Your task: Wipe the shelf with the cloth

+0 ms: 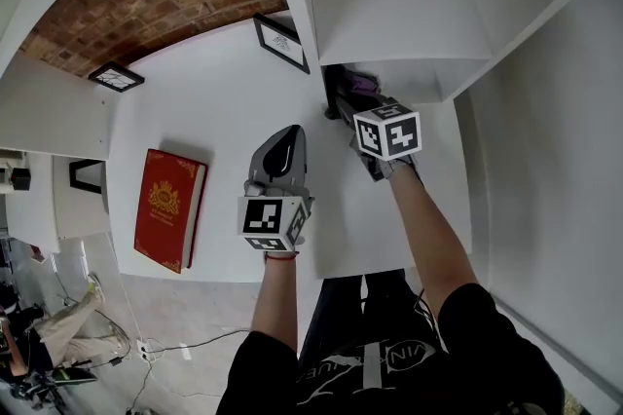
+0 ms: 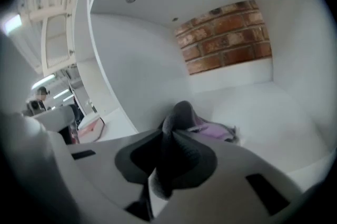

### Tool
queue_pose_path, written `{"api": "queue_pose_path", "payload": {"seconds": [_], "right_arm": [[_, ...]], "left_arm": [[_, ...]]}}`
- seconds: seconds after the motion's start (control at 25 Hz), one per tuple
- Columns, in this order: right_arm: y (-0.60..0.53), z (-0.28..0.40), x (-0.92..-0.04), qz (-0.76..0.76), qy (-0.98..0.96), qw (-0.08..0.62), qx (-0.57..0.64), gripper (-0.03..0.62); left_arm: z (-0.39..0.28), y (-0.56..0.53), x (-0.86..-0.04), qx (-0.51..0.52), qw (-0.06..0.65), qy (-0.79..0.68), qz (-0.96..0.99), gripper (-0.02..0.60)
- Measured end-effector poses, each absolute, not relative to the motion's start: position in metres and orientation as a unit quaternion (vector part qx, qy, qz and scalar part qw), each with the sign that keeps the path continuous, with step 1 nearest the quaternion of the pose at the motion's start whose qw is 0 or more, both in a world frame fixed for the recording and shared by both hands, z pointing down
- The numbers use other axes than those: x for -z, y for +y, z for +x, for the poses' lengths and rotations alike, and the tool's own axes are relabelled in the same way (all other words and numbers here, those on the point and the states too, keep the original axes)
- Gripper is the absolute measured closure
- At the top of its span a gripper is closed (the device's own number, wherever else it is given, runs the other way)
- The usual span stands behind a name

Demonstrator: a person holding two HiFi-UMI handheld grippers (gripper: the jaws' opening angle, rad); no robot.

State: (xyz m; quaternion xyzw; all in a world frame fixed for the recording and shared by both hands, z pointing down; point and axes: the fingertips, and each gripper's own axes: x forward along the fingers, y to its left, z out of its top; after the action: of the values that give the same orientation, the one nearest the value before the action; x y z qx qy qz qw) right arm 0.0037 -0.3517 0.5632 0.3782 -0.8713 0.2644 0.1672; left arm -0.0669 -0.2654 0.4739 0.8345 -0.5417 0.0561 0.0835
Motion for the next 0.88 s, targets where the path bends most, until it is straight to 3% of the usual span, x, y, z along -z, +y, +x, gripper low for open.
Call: {"api": "queue_pose_path", "payload": {"seconds": [0.52,0.68,0.88], "right_arm": [[-0.347,-0.004,-0.446,0.303,-0.909,-0.050,-0.281,0.551],[-0.343,-0.002,-0.412,0.273,-0.922,-0.089,-0.260,0.551],[-0.340,-0.004,-0.399,0.247,-0.935,-0.090,-0.237,0.551]], "left_arm": [[-0.058,-0.267,-0.464,-0.056,0.076,-0.534,0.840,0.571],[-0.061,-0.270,-0.463,-0.053,0.080,-0.541,0.836,0.571],[-0.062,-0.274,-0.467,-0.057,0.084,-0.554,0.826,0.571]]}}
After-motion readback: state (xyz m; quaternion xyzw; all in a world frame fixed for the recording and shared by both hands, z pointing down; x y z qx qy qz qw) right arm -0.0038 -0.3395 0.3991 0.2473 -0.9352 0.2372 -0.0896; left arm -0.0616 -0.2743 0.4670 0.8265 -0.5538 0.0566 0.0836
